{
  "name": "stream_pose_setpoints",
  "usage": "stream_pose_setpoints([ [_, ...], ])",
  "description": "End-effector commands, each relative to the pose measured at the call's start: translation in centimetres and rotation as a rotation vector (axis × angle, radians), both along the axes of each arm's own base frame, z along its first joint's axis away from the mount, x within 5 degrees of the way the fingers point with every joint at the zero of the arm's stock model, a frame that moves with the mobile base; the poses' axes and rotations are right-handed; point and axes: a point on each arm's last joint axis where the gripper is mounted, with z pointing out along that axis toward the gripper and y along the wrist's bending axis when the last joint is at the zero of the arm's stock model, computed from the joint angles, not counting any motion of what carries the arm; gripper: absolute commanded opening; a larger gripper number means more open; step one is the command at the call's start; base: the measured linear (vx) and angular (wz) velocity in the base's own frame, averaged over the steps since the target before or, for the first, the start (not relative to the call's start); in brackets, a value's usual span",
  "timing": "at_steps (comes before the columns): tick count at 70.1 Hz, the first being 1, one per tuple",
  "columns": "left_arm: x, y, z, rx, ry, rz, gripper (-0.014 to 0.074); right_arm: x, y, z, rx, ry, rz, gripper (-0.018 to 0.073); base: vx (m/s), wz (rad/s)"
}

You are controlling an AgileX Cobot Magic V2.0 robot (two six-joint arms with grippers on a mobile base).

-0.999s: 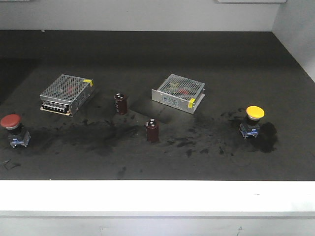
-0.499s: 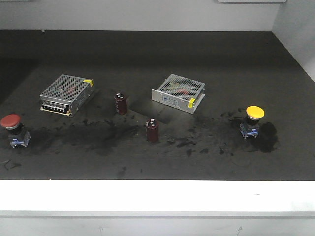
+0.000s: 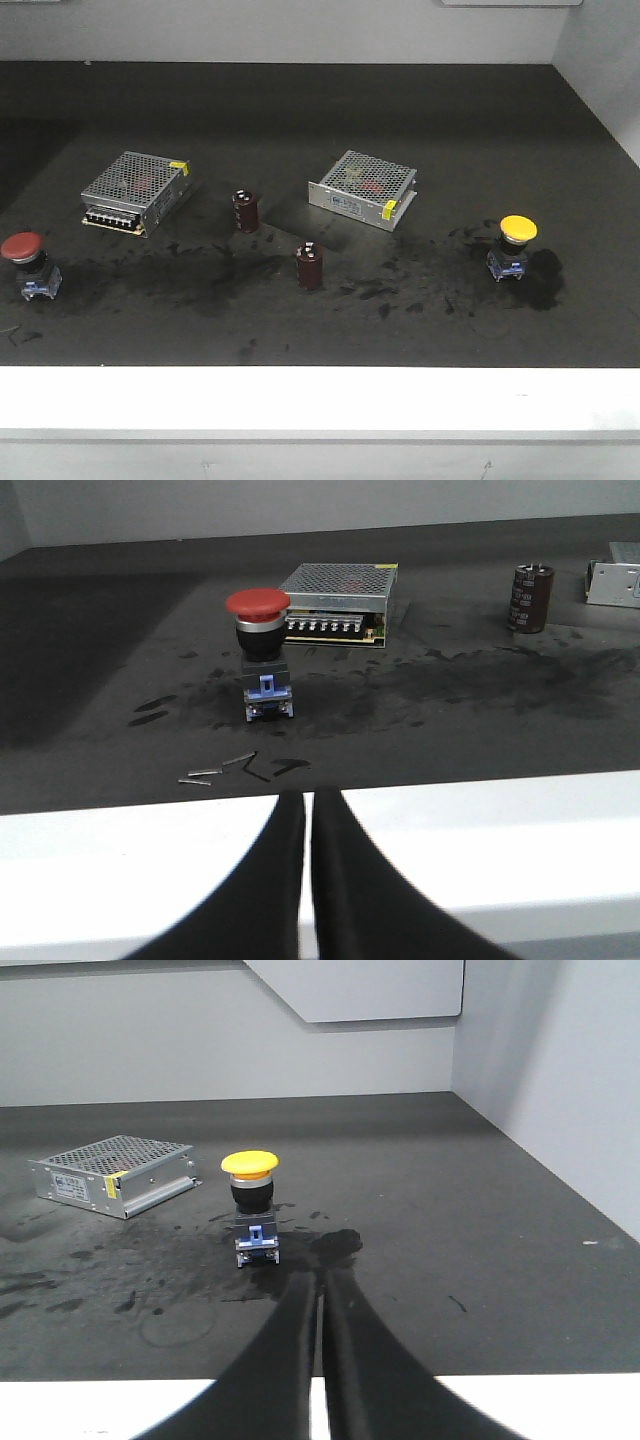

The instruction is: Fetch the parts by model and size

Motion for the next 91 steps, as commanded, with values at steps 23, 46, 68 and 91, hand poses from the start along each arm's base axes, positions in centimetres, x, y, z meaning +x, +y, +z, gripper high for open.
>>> stream_pose_setpoints([
  [23,0.0,0.2,2.0,-0.017,-0.236,0.023,-0.0004,-0.1,0.0,1.2,-0.005,-0.147,-0.005,-0.0008,0.00,0.00],
  [46,-1.5,0.6,7.4,-0.024,-0.712,0.063,-0.0004,-0.9,0.0,4.5,-0.031,-0.424,-0.010,-0.0008,0.00,0.00],
  [68,-0.6,0.4,16.7,-0.025,-0.604,0.037,-0.0004,0.6,0.0,13.8,-0.034,-0.459,-0.010,-0.0008,0.00,0.00],
  [91,4.8,0.1,22.0,-0.020,-0.340,0.014,0.0024,7.5,-0.1,19.3,-0.029,-0.280,-0.007,-0.0003,0.00,0.00],
])
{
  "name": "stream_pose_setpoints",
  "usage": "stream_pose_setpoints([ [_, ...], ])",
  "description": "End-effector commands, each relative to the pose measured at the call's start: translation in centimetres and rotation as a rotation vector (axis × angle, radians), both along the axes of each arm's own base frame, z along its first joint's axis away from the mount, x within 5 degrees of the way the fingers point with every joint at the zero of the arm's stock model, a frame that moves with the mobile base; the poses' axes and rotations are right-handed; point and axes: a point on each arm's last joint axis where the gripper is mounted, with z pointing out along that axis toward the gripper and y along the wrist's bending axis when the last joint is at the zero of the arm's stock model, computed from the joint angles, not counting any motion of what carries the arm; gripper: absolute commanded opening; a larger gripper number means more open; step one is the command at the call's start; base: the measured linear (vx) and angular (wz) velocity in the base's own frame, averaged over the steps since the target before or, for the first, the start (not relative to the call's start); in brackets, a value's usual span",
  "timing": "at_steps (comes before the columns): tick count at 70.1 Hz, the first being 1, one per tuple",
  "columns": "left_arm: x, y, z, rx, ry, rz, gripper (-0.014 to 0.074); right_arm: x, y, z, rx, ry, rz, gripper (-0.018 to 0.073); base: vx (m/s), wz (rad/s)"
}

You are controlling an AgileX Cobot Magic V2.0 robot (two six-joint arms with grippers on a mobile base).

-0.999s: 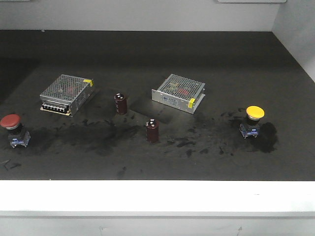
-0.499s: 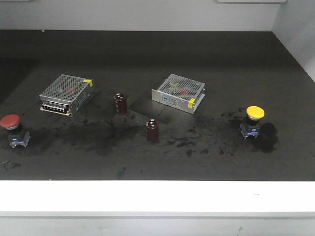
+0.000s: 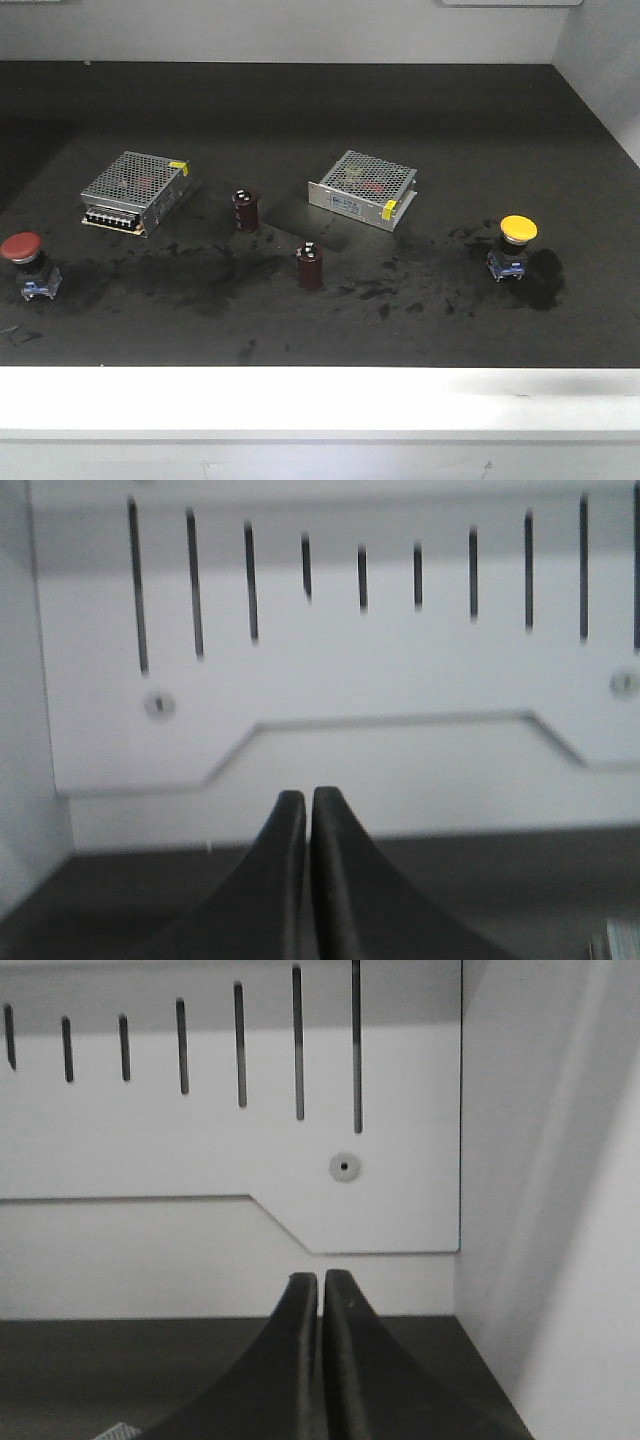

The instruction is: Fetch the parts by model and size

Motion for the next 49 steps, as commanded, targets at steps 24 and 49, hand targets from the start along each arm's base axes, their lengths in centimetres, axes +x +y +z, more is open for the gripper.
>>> stream_pose_setpoints([
  [24,6.8,-0.1,-1.4,-0.012,0.250,-0.005,0.0433,4.9,-0.1,0.7,-0.001,0.050,-0.004,0.0185,0.00,0.00],
  [49,8.6,-0.2,-3.8,-0.009,0.451,-0.015,0.0718,4.9,-0.1,0.7,-0.001,0.052,-0.004,0.0729,0.00,0.00],
])
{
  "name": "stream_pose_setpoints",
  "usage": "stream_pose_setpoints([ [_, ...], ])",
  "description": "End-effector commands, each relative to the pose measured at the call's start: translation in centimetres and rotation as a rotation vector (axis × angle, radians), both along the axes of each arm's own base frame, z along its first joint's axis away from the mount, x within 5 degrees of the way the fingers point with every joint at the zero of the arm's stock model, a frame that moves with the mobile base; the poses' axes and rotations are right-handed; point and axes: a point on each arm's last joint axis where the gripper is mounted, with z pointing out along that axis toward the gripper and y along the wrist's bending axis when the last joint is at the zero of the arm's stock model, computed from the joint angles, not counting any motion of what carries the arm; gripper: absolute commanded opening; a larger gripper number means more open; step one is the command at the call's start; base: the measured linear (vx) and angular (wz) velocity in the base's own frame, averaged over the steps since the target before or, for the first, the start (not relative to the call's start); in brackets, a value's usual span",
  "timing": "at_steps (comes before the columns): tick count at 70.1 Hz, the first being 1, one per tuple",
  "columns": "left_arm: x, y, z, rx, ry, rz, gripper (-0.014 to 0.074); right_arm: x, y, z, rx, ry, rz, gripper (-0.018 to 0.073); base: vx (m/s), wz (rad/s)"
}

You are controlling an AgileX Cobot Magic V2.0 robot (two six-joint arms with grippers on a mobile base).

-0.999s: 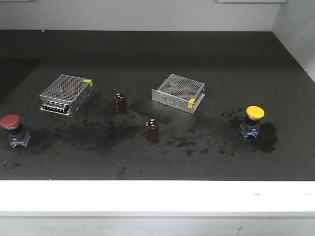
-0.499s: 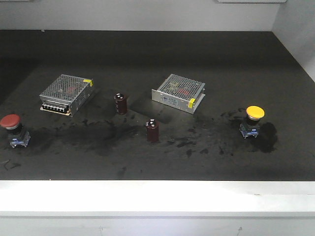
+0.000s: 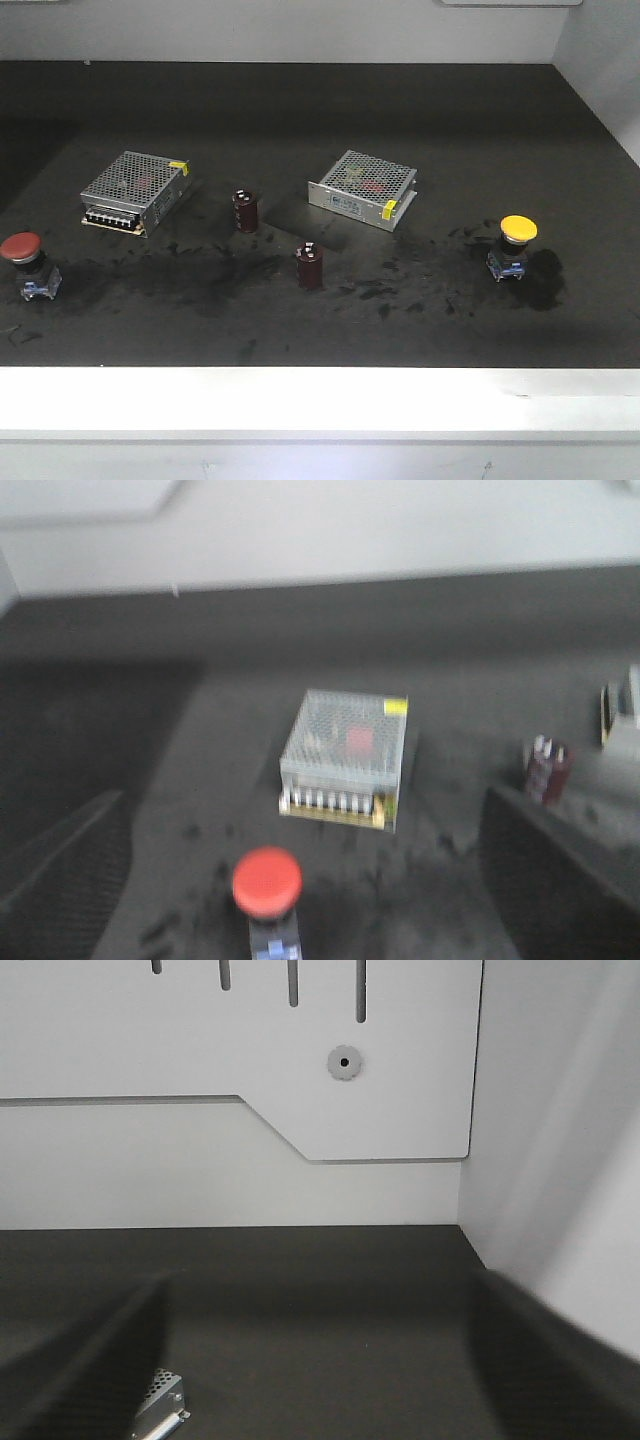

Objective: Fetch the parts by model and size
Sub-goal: 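Reach the left gripper down to the red-capped button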

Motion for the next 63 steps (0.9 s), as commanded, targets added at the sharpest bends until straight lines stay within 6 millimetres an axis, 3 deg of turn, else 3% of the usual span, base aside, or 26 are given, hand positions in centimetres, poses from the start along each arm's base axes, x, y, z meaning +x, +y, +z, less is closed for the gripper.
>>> stream_pose_setpoints([
  [1,0.5,0.0,1.0,-0.017,-0.038,0.006,0.0715,-0.1,-0.1,1.9,-0.009,-0.114,-0.004,0.0728,0.00,0.00],
  [11,1.7,-0.1,-0.2,-0.056,0.102,0.010,0.0694,-0.1,-0.1,1.9,-0.009,-0.114,-0.004,0.0720,0.00,0.00],
  [20,3.7,-0.2,0.0,-0.094,0.254,0.018,0.0689,-0.1,-0.1,1.9,-0.009,-0.114,-0.004,0.0704,0.00,0.00],
  [48,11.3,0.3,3.3,-0.069,0.624,0.098,0.0657,-0.1,-0.1,1.9,-0.009,-0.114,-0.004,0.0648,0.00,0.00],
  [63,13.9,0.3,3.3,-0.061,0.749,0.111,0.0619,-0.1,-0.1,1.9,-0.009,-0.114,-0.004,0.0640,0.00,0.00],
])
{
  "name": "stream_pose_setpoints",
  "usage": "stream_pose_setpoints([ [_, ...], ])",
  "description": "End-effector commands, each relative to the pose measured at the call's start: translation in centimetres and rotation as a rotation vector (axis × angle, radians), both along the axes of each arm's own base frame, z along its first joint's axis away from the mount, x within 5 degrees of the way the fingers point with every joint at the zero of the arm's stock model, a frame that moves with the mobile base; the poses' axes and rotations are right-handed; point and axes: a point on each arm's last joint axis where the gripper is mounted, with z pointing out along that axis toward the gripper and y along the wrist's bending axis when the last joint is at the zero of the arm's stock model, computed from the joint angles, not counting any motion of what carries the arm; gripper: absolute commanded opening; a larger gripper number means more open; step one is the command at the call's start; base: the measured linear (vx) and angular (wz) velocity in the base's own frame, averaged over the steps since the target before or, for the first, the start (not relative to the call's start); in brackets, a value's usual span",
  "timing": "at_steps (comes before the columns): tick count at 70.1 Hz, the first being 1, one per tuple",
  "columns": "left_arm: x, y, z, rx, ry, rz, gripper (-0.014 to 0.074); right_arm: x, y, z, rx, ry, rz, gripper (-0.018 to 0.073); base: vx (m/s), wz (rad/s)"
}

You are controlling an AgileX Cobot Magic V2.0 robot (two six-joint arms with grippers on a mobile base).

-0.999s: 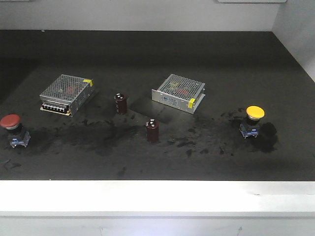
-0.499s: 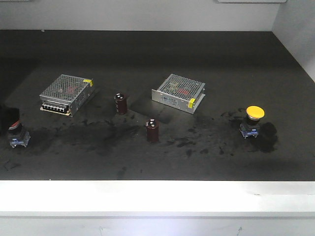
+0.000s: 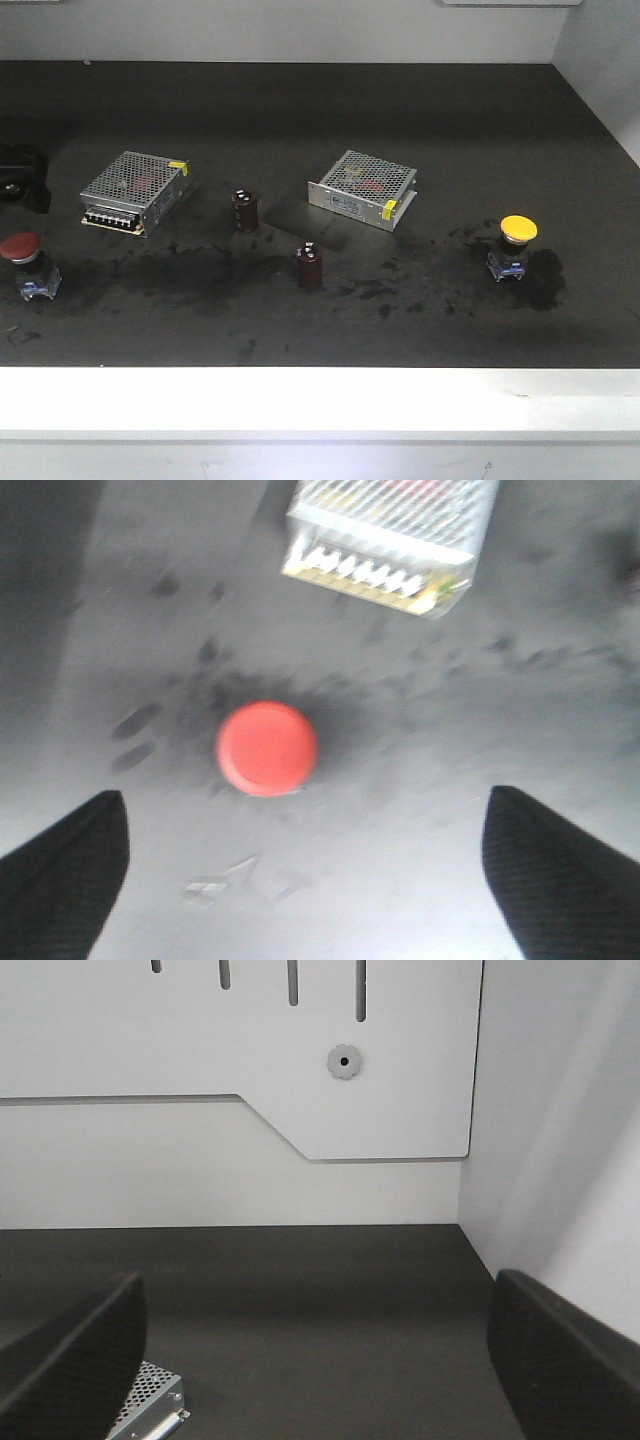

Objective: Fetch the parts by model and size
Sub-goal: 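Reach the left gripper down to the red-capped button, then close the left gripper on the red button and lift it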

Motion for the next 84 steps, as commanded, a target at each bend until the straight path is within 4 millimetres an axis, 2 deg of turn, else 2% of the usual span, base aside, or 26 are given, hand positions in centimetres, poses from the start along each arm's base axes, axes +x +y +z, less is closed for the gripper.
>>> stream_pose_setpoints([
  [1,0.6,0.1,1.6,-0.003,-0.041,0.013,0.0616,-0.1,-0.1,1.9,-0.009,-0.114,-0.004,0.0639,0.00,0.00],
  [19,2.6,0.8,-1.2,0.085,0.068,0.017,0.0603,-0.1,-0.1,1.9,-0.009,-0.114,-0.004,0.0629,0.00,0.00],
  [52,5.9,0.4,-5.9,0.048,0.157,0.009,0.0592,-0.1,-0.1,1.9,-0.009,-0.114,-0.004,0.0608,0.00,0.00],
  [72,6.7,0.4,-7.9,0.050,0.218,0.007,0.0590,-0.1,-0.1,1.9,-0.009,-0.114,-0.004,0.0591,0.00,0.00],
  [84,6.7,0.4,-8.0,0.050,0.227,0.007,0.0554,-0.1,-0.1,1.9,-0.009,-0.114,-0.004,0.0591,0.00,0.00],
])
